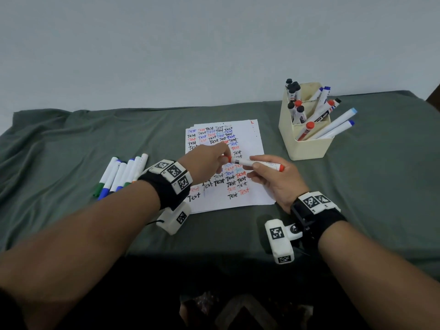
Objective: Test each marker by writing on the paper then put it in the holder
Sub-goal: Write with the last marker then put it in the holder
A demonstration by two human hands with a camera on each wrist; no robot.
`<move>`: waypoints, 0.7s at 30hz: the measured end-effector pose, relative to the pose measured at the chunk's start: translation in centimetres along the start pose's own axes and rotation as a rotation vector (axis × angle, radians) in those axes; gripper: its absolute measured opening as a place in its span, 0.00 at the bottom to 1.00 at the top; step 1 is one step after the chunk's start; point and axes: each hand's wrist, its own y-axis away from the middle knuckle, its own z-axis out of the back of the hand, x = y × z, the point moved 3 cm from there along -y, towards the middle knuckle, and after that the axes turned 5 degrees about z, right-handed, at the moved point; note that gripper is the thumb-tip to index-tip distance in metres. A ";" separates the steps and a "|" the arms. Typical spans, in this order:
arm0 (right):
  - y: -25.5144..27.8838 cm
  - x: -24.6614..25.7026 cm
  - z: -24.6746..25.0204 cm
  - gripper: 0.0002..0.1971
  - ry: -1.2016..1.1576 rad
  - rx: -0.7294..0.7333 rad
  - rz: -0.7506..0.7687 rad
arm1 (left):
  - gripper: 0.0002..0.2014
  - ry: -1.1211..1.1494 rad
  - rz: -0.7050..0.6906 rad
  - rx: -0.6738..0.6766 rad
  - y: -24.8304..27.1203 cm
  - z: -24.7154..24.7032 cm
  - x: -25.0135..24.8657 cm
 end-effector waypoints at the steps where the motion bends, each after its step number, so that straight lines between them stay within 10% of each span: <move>1: -0.1 -0.1 0.1 0.06 0.007 -0.003 -0.002 | 0.06 -0.024 -0.004 0.013 0.1 0.0 0.1; 7: -0.2 -0.8 0.6 0.08 -0.010 -0.073 -0.039 | 0.56 -0.433 0.341 0.180 1.1 -1.7 4.5; 16: 0.0 1.7 -0.4 0.22 0.104 -0.239 0.079 | 0.62 -0.299 0.430 0.295 1.2 -3.5 6.6; 21: -2.7 9.6 -2.0 0.23 0.393 -0.257 0.421 | 0.63 -0.277 0.450 0.304 0.8 -3.5 6.8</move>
